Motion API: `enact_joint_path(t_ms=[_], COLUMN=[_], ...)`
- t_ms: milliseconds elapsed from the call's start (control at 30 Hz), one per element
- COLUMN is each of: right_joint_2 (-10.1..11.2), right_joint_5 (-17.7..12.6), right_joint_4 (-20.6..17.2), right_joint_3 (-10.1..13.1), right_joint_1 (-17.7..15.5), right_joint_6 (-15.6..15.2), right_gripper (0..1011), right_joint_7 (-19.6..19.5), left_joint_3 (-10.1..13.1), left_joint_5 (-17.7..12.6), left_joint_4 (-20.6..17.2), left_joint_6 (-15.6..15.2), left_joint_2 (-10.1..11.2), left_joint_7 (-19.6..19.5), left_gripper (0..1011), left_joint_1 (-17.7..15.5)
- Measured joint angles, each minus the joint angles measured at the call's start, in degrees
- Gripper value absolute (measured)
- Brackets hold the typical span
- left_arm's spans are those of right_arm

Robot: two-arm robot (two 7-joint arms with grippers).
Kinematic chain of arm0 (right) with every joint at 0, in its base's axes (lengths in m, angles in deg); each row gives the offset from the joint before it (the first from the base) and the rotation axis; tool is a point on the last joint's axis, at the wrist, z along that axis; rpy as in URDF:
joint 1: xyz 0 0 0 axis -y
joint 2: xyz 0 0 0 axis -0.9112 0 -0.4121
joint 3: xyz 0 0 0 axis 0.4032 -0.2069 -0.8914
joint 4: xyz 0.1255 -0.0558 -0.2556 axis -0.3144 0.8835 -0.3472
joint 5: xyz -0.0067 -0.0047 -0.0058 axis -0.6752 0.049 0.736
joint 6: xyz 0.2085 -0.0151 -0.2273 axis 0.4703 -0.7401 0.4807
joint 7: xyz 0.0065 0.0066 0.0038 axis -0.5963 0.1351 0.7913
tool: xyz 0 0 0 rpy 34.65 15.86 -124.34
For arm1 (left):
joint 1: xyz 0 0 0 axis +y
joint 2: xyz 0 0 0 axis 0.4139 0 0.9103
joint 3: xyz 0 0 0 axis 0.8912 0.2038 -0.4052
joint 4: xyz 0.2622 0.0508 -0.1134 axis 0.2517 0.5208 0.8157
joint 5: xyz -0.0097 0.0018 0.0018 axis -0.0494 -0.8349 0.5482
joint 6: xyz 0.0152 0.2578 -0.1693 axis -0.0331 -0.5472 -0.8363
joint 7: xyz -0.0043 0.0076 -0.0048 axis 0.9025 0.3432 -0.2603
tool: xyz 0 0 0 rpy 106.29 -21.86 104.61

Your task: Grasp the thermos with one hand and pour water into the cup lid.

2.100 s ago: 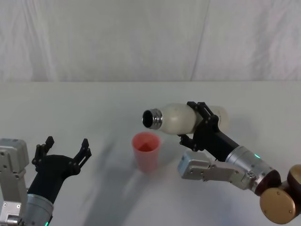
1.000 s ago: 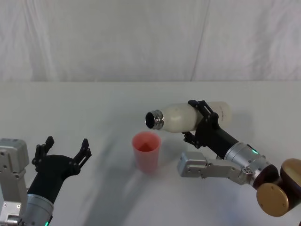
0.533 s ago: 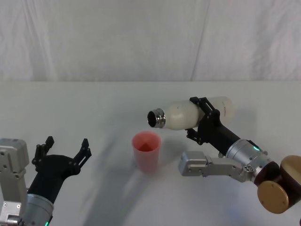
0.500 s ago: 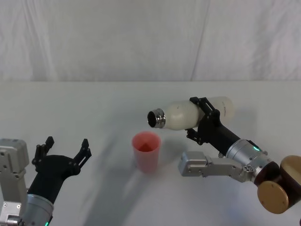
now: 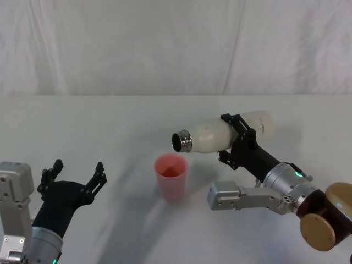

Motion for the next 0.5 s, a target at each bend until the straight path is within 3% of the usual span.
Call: enact_joint_path(t_ms=[500], right_joint_2=[0.2], right_joint_5=[1.3], right_joint_4=[0.8], right_joint_3=[-0.7], right_joint_1=[0.6], right_joint_6=[0.1], right_gripper=[959], right_joint_7=[-1.6], left_joint_3=[0.0], left_joint_5=[0.0], left_joint_4=[0.0], left_joint_6=[0.0], left_joint_2=[0.0], left_joint_7=[0.0], left_gripper=[1001], left_joint_1=[0.0])
